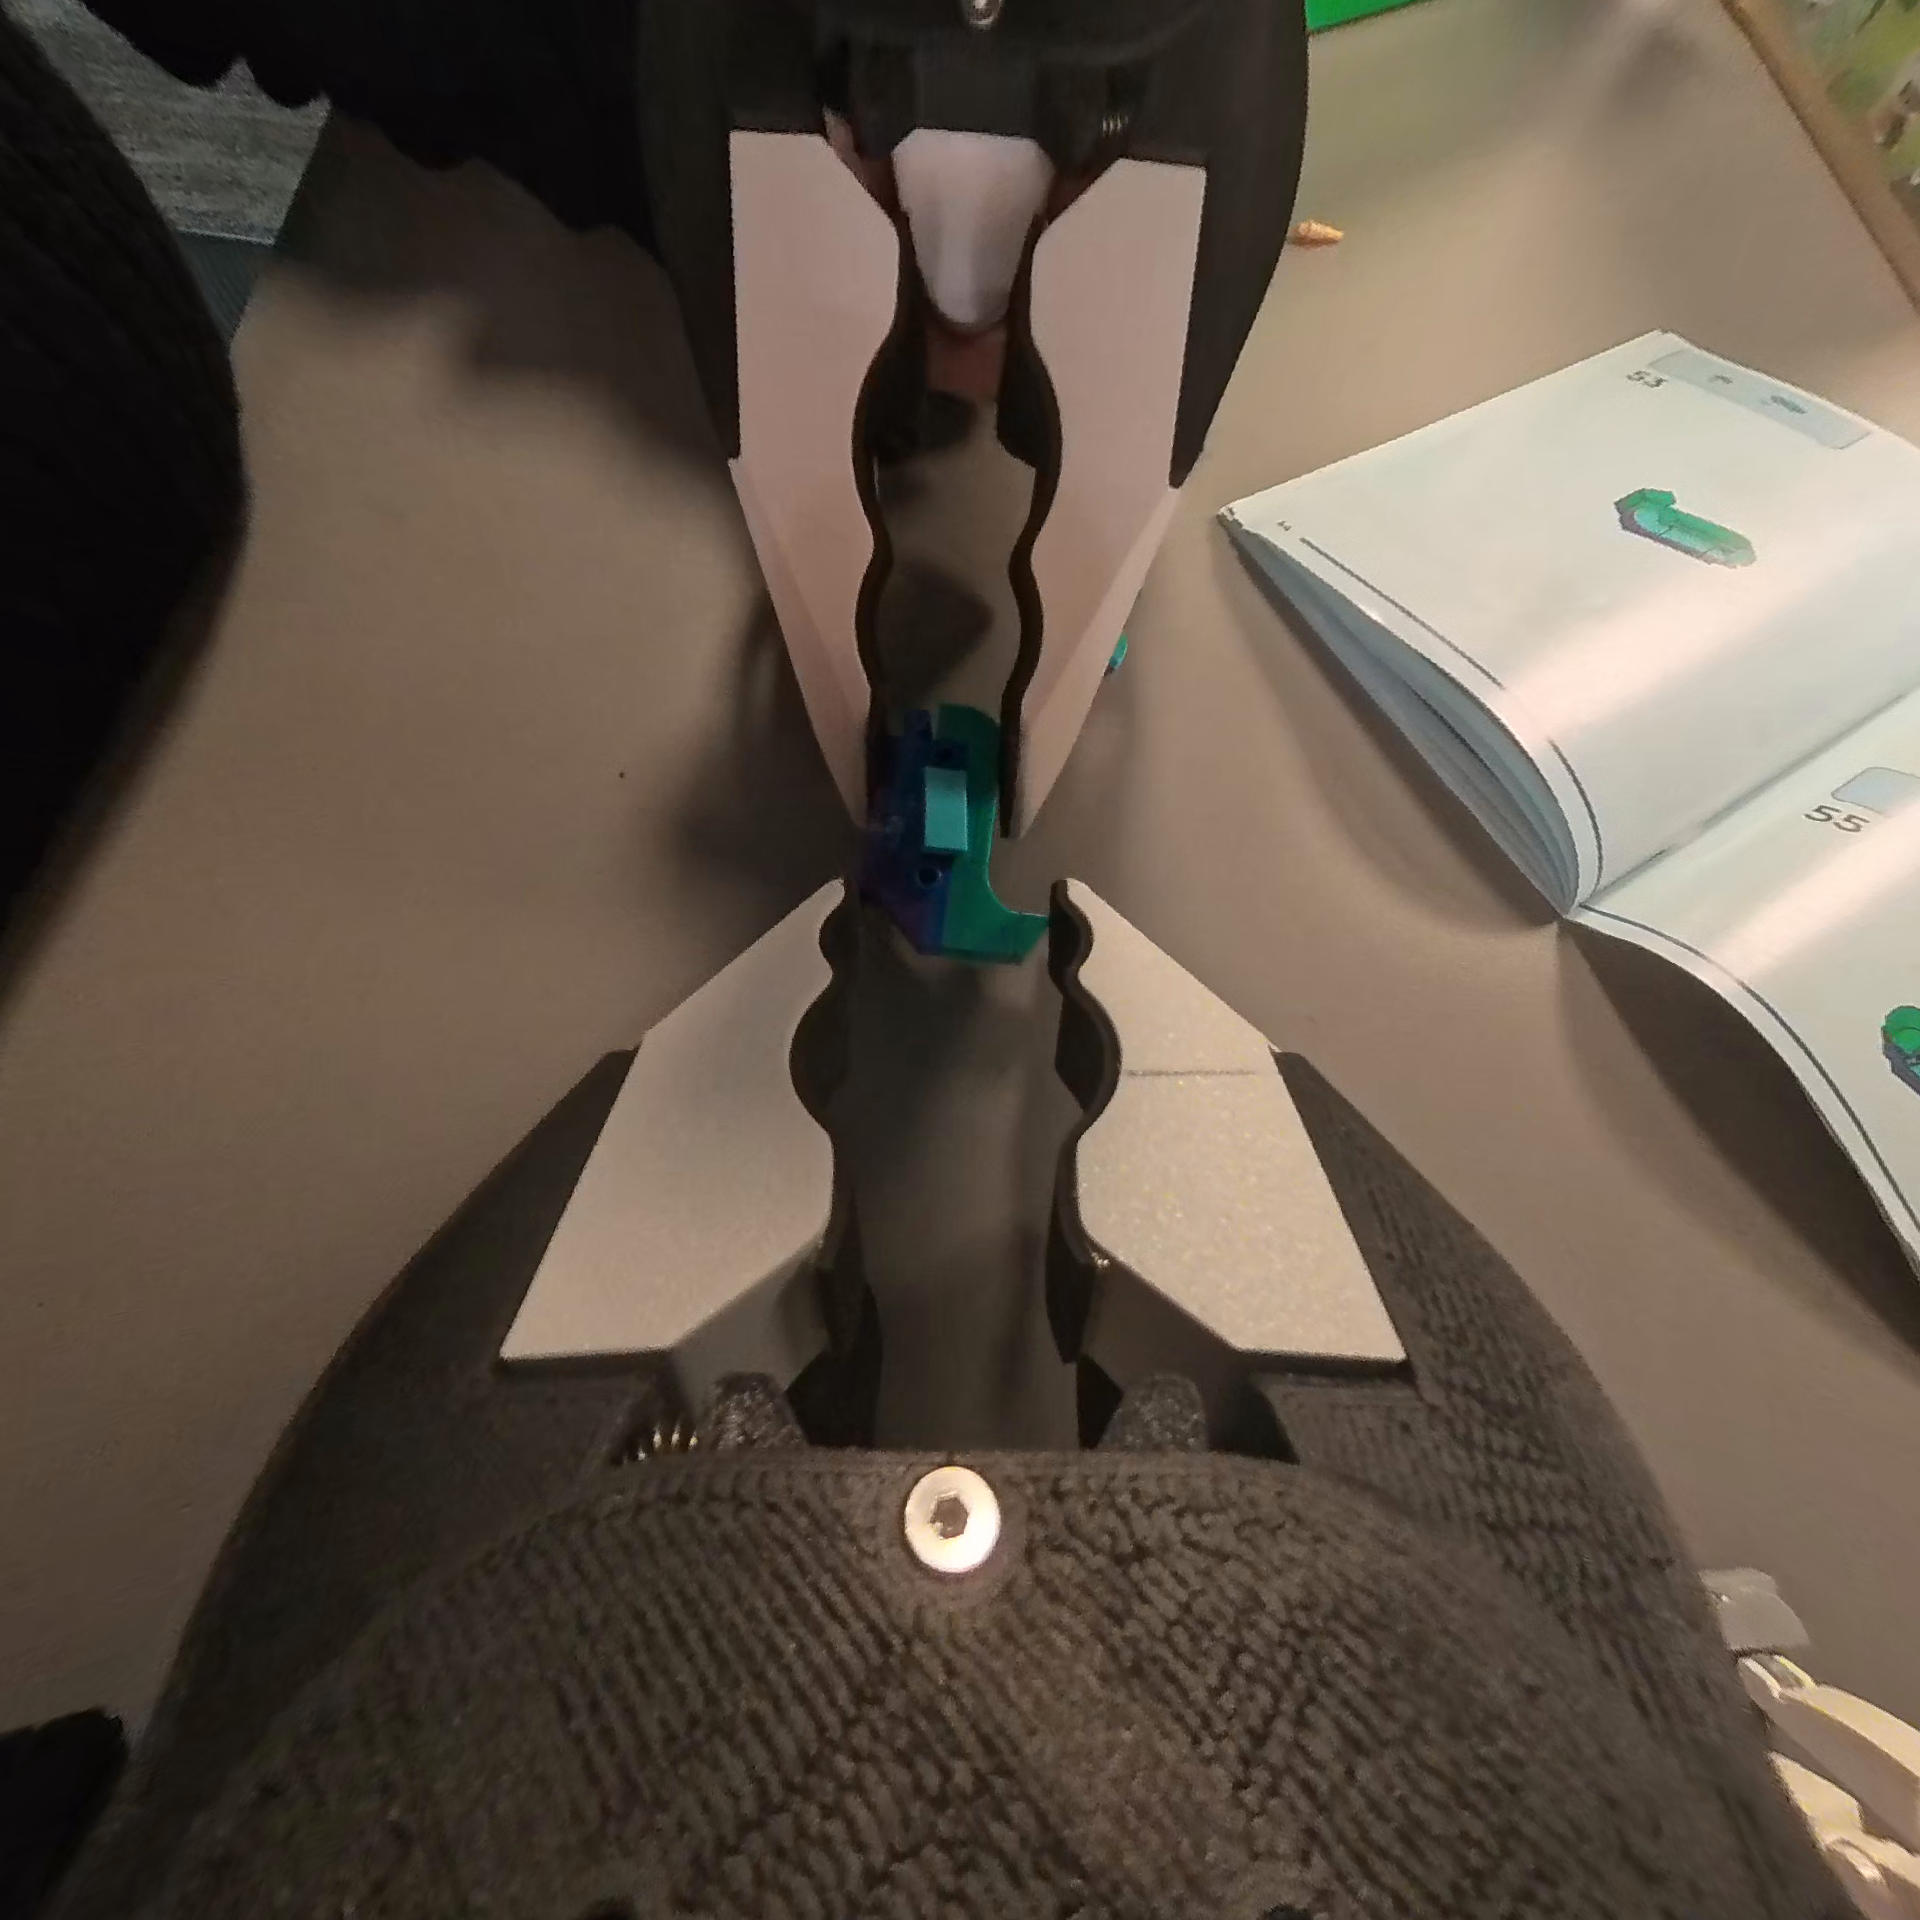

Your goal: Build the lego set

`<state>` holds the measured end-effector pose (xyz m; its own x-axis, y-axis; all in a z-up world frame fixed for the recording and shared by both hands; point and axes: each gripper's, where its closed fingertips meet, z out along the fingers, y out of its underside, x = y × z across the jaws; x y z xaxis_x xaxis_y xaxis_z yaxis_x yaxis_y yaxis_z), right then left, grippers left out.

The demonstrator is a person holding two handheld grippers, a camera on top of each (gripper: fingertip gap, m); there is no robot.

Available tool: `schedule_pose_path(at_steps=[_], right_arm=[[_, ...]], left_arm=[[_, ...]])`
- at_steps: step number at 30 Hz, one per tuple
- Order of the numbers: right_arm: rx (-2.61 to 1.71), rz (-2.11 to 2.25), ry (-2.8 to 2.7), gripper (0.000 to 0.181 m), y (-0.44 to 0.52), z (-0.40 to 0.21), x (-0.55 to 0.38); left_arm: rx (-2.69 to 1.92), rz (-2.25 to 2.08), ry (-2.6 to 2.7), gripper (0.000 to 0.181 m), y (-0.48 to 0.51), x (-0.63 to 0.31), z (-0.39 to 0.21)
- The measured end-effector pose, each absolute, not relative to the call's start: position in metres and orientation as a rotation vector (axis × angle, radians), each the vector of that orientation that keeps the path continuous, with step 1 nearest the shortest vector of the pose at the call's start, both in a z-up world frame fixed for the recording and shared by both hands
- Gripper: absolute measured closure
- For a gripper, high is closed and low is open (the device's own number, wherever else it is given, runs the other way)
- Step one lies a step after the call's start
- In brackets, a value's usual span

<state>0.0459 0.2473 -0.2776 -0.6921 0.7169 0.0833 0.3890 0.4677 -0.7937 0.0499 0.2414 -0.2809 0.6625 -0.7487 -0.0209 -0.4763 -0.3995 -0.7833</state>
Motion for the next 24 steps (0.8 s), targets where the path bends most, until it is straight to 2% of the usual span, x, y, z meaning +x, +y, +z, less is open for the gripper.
schedule_pose_path(at_steps=[6,11,14,16,24], right_arm=[[-0.923,1.109,-2.293,0.147,0.248,-0.275,0.045],[-0.924,1.118,-2.277,0.147,0.251,-0.273,0.044],[-0.913,1.109,-2.282,0.146,0.25,-0.273,0.045],[-0.909,1.11,-2.276,0.147,0.25,-0.273,0.044],[-0.901,1.11,-2.269,0.147,0.251,-0.272,0.044]], left_arm=[[-2.089,-0.465,0.847,0.152,0.241,0.044,-0.276],[-2.052,-0.454,0.833,0.158,0.238,0.04,-0.271],[-2.064,-0.432,0.837,0.151,0.239,0.039,-0.273],[-2.046,-0.418,0.861,0.158,0.239,0.04,-0.273],[-2.029,-0.367,0.885,0.159,0.239,0.039,-0.273]])
